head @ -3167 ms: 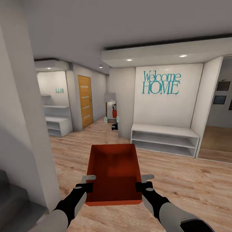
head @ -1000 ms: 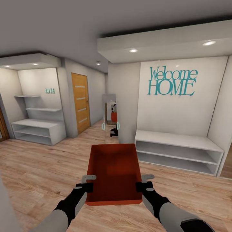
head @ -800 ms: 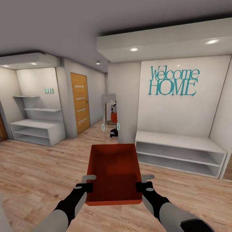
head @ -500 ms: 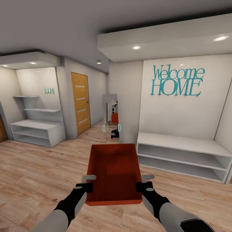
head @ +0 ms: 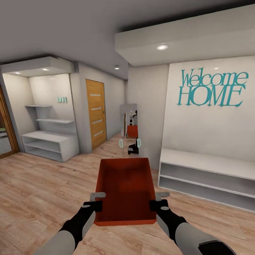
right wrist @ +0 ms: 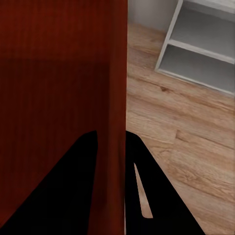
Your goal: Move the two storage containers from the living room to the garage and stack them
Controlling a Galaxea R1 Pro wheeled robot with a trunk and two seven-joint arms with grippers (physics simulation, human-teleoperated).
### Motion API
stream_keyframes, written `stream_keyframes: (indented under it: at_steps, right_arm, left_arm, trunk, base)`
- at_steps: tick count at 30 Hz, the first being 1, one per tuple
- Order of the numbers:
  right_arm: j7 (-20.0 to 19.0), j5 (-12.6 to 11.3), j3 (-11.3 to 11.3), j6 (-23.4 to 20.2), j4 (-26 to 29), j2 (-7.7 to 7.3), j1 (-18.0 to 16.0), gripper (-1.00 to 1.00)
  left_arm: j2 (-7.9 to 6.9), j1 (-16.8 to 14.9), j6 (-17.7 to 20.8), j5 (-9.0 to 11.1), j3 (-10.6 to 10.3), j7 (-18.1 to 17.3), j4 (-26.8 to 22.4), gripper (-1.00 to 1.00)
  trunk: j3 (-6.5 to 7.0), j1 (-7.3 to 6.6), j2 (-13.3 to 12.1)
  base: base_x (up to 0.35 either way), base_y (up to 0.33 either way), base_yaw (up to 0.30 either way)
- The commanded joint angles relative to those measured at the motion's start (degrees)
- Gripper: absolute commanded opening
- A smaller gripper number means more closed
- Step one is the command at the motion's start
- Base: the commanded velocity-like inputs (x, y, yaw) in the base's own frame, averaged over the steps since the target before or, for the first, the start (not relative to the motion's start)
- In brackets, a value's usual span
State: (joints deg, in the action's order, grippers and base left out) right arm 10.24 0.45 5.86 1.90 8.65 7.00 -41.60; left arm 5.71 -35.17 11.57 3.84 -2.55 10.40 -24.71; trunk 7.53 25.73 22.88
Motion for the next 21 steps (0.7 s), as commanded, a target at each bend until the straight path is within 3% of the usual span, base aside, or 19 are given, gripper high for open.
stream_keyframes:
  at_steps: [1,6,21]
  right_arm:
    - [0.5,0.8,-1.6,0.8,0.2,-0.01,-0.1,-1.00]
    - [0.5,0.8,-1.6,0.8,0.2,-0.04,-0.1,-1.00]
    - [0.5,0.8,-1.6,0.8,0.2,0.10,-0.1,-1.00]
  left_arm:
    - [-0.70,0.0,0.5,-0.2,1.8,1.4,0.0,-1.00]
    - [-0.70,0.0,0.5,-0.2,1.8,1.4,0.0,-1.00]
    - [-0.70,0.0,0.5,-0.2,1.8,1.4,0.0,-1.00]
  trunk:
    - [-0.02,0.05,0.0]
    - [-0.02,0.05,0.0]
    - [-0.02,0.05,0.0]
  base:
    - [0.324,0.000,0.003]
    - [0.324,0.000,0.104]
    - [0.324,0.000,0.260]
